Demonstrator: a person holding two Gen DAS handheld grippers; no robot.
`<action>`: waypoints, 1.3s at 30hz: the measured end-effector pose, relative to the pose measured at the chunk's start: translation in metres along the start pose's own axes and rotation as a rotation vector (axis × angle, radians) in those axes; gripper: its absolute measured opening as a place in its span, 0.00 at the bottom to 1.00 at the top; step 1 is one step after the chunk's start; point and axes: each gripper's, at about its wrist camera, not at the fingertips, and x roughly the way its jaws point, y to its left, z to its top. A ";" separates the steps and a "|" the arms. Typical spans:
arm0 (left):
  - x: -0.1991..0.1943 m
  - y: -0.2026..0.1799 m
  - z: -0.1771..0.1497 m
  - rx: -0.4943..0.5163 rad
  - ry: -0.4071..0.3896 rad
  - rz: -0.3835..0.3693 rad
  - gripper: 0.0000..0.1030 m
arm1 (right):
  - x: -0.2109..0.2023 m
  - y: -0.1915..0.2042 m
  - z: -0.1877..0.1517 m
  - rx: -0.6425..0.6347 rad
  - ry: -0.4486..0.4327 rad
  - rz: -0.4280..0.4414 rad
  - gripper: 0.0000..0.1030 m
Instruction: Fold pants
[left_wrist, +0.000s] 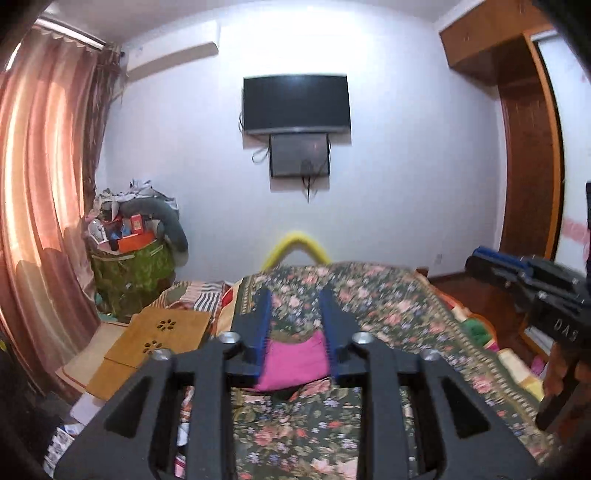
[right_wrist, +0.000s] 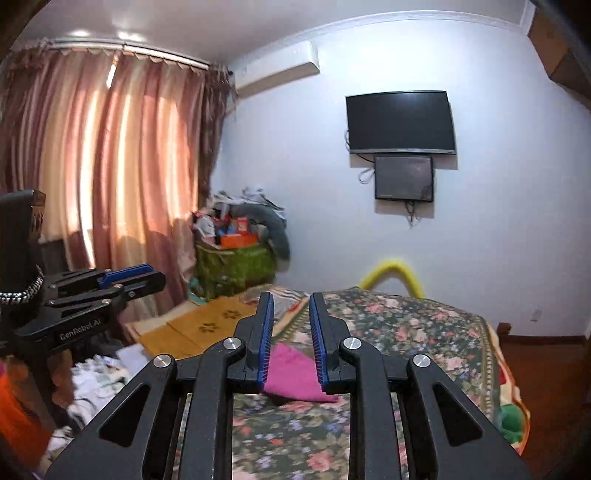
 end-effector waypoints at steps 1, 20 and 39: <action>-0.011 -0.001 -0.001 -0.006 -0.022 0.005 0.44 | -0.003 -0.001 -0.001 0.009 -0.005 0.004 0.19; -0.073 0.000 -0.027 -0.070 -0.093 0.042 0.95 | -0.044 0.017 -0.017 0.041 -0.071 -0.111 0.98; -0.073 -0.008 -0.038 -0.060 -0.079 0.008 0.99 | -0.048 0.020 -0.030 0.031 -0.041 -0.134 0.99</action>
